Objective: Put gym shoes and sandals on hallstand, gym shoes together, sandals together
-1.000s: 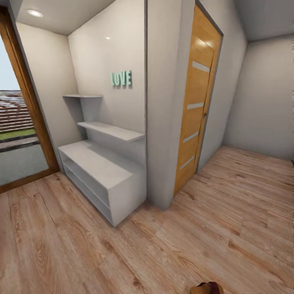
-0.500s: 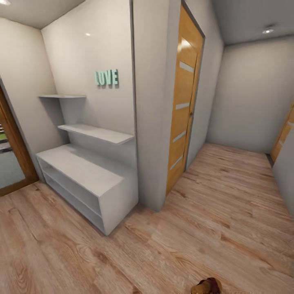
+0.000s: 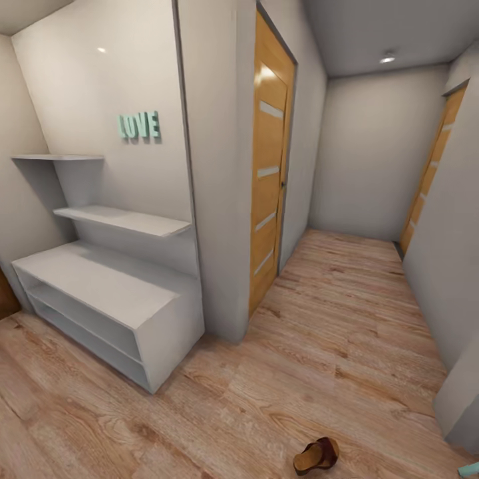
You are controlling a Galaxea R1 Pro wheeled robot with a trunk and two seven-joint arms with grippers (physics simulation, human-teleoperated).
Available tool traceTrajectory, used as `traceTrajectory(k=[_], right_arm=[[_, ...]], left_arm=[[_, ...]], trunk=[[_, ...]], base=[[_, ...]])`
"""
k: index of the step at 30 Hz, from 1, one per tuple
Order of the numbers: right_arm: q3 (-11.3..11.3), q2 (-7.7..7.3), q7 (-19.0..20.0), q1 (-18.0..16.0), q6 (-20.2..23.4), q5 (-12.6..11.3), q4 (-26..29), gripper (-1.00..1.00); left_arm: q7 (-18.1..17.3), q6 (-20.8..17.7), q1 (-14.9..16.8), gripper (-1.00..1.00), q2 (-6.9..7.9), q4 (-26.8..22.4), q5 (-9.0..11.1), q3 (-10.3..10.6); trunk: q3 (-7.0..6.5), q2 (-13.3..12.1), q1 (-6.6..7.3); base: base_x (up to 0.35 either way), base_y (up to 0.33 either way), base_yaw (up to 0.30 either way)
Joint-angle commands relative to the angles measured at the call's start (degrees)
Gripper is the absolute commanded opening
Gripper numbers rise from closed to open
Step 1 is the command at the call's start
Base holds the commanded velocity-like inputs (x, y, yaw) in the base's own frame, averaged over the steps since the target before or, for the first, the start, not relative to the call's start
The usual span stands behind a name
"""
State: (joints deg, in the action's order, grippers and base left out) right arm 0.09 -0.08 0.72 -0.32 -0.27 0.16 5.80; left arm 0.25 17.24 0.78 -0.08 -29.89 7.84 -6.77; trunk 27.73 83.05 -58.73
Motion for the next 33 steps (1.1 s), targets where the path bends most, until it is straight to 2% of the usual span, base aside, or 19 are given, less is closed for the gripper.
traceTrajectory(k=[1, 21, 33], right_arm=[[0.00, -0.01, 0.07, -0.03, -0.02, 0.02, 0.00, 1.00], [0.00, -0.01, 0.07, -0.03, -0.01, 0.02, 0.00, 1.00], [0.00, -0.01, 0.07, -0.03, -0.02, 0.02, 0.00, 1.00]], left_arm=[[0.02, 0.15, 0.01, 1.00, -0.01, 0.00, 0.33, 0.00], [0.02, 0.11, 0.01, 1.00, -0.01, 0.00, 0.33, 0.00], [0.02, 0.11, 0.03, 1.00, -0.01, 0.00, 0.33, -0.01]], trunk=[[0.06, 0.03, 0.00], [0.06, 0.03, 0.00], [0.06, 0.03, 0.00]], base=[[0.000, 0.000, -0.266], [0.000, 0.000, -0.266], [0.176, 0.149, -0.266]])
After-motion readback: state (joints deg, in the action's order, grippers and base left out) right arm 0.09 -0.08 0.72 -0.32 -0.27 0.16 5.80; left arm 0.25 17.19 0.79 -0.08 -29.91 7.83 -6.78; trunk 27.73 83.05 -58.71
